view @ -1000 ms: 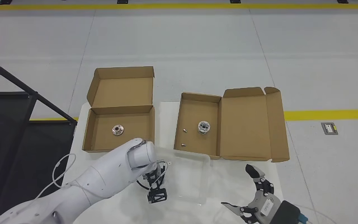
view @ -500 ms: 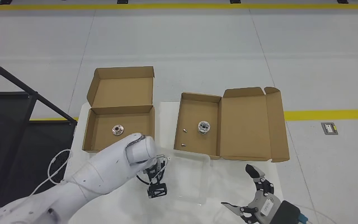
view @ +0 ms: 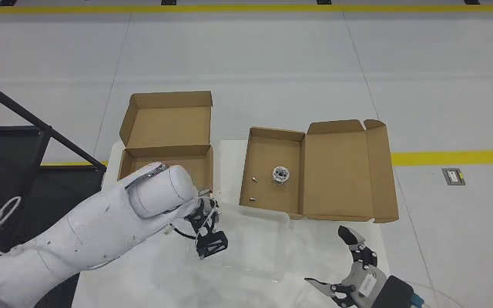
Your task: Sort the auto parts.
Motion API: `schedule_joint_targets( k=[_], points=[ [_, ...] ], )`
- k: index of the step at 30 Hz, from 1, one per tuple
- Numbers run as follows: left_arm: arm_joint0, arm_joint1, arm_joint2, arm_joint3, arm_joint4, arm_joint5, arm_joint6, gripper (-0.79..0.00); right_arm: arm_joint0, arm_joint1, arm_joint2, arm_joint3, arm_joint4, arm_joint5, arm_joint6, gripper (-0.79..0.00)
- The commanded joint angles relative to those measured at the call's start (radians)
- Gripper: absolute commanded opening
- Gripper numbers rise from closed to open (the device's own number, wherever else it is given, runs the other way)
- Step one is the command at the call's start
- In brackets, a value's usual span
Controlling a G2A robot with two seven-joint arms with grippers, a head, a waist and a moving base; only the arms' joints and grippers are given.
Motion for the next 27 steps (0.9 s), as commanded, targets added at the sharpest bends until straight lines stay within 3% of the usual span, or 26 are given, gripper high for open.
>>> schedule_joint_targets(
  k=[1, 7, 12, 22, 27],
  points=[
    [0.023, 0.050, -0.036, -0.027, -0.089, 0.000, -0.092, -0.785, 0.000, 0.000, 0.000, 0.000, 0.000, 0.000, 0.000, 0.000],
    [0.139, 0.168, -0.184, -0.102, -0.422, 0.000, -0.426, -0.785, 0.000, 0.000, 0.000, 0.000, 0.000, 0.000, 0.000, 0.000],
    [0.277, 0.242, -0.359, -0.208, -0.737, 0.034, -0.713, -0.785, 0.000, 0.000, 0.000, 0.000, 0.000, 0.000, 0.000, 0.000],
    [0.284, 0.242, -0.361, -0.200, -0.743, 0.047, -0.714, -0.785, 0.000, 0.000, 0.000, 0.000, 0.000, 0.000, 0.000, 0.000],
    [0.306, 0.229, -0.411, -0.021, -0.919, 0.093, -0.780, -0.785, 0.000, 0.000, 0.000, 0.000, 0.000, 0.000, 0.000, 0.000]
  ],
)
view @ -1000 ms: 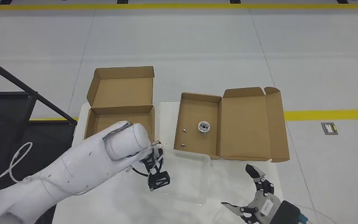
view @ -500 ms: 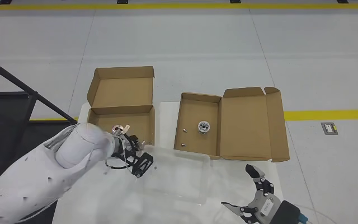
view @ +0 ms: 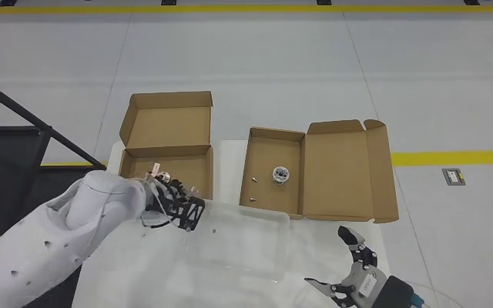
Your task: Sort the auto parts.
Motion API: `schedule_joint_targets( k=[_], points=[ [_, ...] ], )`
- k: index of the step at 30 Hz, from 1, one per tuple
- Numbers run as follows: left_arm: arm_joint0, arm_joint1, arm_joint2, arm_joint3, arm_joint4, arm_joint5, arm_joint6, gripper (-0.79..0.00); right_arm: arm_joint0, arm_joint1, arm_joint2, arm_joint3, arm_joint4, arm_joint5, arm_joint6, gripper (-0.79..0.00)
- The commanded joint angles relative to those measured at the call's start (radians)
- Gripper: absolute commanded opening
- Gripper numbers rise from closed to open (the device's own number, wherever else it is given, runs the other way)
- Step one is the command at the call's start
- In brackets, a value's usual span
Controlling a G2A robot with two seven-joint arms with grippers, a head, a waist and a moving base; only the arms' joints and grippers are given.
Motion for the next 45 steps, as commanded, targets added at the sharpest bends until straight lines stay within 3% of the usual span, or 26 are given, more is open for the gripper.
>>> schedule_joint_targets(
  k=[1, 10, 21, 24, 32, 45],
  points=[
    [0.002, -0.009, -0.021, 0.091, -0.104, 0.003, -0.053, -0.785, 0.000, 0.000, 0.000, 0.000, 0.000, 0.000, 0.000, 0.000],
    [-0.017, -0.069, -0.031, 0.331, -0.397, 0.012, -0.190, -0.785, 0.000, 0.000, 0.000, 0.000, 0.000, 0.000, 0.000, 0.000],
    [-0.129, -0.232, 0.105, 0.620, -0.610, -0.093, -0.283, -0.785, 0.000, 0.000, 0.000, 0.000, 0.000, 0.000, 0.000, 0.000],
    [-0.166, -0.275, 0.142, 0.688, -0.592, -0.086, -0.330, -0.785, 0.000, 0.000, 0.000, 0.000, 0.000, 0.000, 0.000, 0.000],
    [-0.212, -0.369, 0.194, 0.847, -0.586, -0.074, -0.285, -0.785, 0.000, 0.000, 0.000, 0.000, 0.000, 0.000, 0.000, 0.000],
    [-0.229, -0.466, 0.252, 1.013, -0.418, 0.055, -0.124, -0.785, 0.000, 0.000, 0.000, 0.000, 0.000, 0.000, 0.000, 0.000]
  ],
)
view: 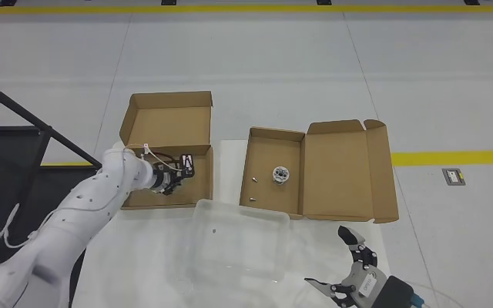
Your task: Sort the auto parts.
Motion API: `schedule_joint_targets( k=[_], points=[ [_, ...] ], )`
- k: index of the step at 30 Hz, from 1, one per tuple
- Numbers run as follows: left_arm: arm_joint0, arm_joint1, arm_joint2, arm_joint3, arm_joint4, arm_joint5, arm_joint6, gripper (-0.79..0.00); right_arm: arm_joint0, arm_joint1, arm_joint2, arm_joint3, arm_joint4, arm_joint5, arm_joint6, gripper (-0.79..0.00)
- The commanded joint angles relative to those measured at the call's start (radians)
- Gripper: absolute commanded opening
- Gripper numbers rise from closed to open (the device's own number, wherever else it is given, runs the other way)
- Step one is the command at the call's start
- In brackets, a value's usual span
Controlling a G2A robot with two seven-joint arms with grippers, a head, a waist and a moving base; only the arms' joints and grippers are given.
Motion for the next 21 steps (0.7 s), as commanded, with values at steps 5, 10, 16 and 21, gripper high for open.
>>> schedule_joint_targets(
  k=[5, 10, 16, 21],
  points=[
    [-0.006, -0.038, 0.015, 0.070, 0.041, 0.001, 0.068, -0.699, 0.000, 0.000, 0.000, 0.000, 0.000, 0.000, 0.000, 0.000],
    [-0.013, -0.061, 0.021, 0.116, 0.069, 0.002, 0.111, -0.536, 0.000, 0.000, 0.000, 0.000, 0.000, 0.000, 0.000, 0.000],
    [-0.025, -0.079, 0.018, 0.157, 0.093, 0.006, 0.164, -0.511, 0.000, 0.000, 0.000, 0.000, 0.000, 0.000, 0.000, 0.000],
    [-0.041, -0.079, 0.007, 0.168, 0.112, 0.005, 0.214, -0.483, 0.000, 0.000, 0.000, 0.000, 0.000, 0.000, 0.000, 0.000]
  ],
)
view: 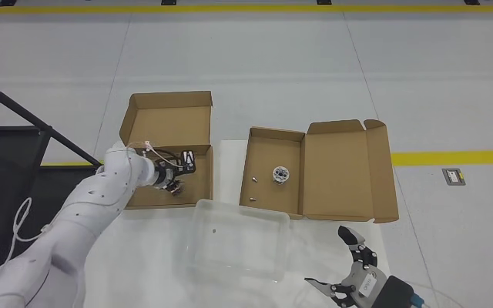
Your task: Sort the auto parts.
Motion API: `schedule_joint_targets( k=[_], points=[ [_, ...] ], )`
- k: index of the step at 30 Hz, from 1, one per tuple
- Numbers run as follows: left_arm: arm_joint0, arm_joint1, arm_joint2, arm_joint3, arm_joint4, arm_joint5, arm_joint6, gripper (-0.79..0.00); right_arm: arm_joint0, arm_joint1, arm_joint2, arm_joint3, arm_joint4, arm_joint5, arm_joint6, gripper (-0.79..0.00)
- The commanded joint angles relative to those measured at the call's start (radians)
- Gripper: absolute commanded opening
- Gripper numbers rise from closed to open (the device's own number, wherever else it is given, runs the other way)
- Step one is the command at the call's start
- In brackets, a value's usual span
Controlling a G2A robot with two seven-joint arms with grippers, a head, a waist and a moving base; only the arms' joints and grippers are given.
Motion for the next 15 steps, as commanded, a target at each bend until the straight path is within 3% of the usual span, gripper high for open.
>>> schedule_joint_targets(
  k=[1, 8, 15],
  points=[
    [-0.008, 0.004, -0.006, -0.002, 0.010, -0.003, 0.024, -0.477, 0.000, 0.000, 0.000, 0.000, 0.000, 0.000, 0.000, 0.000],
    [-0.020, 0.042, -0.047, -0.060, 0.024, -0.022, 0.114, -0.486, 0.000, 0.000, 0.000, 0.000, 0.000, 0.000, 0.000, 0.000],
    [0.047, 0.128, -0.137, -0.218, 0.002, 0.013, 0.154, -0.483, 0.000, 0.000, 0.000, 0.000, 0.000, 0.000, 0.000, 0.000]
  ],
)
